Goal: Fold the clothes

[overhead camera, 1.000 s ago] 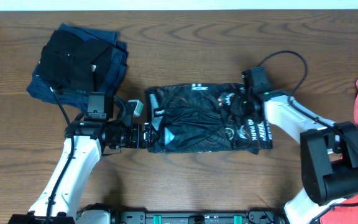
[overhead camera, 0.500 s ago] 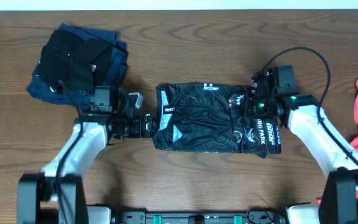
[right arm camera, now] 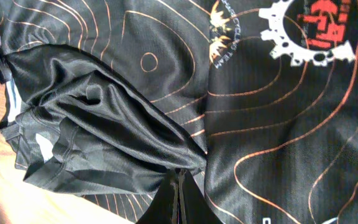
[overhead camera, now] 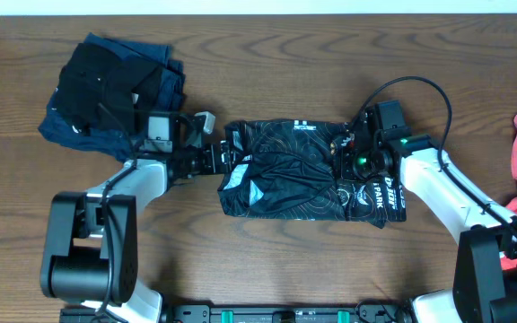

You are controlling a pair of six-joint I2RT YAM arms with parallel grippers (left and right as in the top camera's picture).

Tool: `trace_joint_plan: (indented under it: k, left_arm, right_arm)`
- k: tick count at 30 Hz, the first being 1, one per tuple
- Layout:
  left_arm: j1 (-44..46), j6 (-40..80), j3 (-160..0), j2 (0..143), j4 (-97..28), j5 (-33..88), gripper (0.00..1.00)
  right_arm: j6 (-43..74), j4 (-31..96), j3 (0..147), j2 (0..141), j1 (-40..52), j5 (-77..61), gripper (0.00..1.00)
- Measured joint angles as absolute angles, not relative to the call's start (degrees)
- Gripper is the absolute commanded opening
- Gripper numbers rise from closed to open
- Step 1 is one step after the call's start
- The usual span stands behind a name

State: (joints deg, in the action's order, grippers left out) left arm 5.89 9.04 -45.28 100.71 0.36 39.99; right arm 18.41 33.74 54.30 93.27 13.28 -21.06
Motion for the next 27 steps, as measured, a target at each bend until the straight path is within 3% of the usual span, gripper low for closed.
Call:
trace_joint_plan:
  k: [3, 13, 16, 21, 25, 27]
  left_arm:
    - [6.83, 11.31, -45.82, 101.10, 0.23, 40.10, 0.90]
    - [12.08, 22.98, -46.65, 101.82, -2.50, 43.29, 0.89]
    - [13.50, 25.96, -46.63, 102.59, -0.89, 43.97, 0.82]
    - [16.47, 29.06, -46.35, 104.75, 3.20, 44.64, 0.49]
    - [18.24, 29.67, -45.56, 106.28, 4.27, 43.88, 0.11]
    - [18.22, 30.13, -45.28, 106.43, 3.53, 43.79, 0.06]
  right_arm:
    - [18.41, 33.74, 54.30, 93.27, 13.56, -21.04, 0.01]
    - [18.41, 33.80, 54.30, 93.27, 13.74, -21.04, 0.01]
    - [18.41, 33.80, 54.30, 93.27, 13.74, -21.04, 0.01]
    - [18.41, 33.82, 54.30, 93.27, 13.74, -21.04, 0.01]
    - [18.41, 33.82, 54.30, 93.27, 13.74, -21.04, 0.01]
    - [18.41, 33.85, 54.30, 93.25, 13.74, -21.02, 0.01]
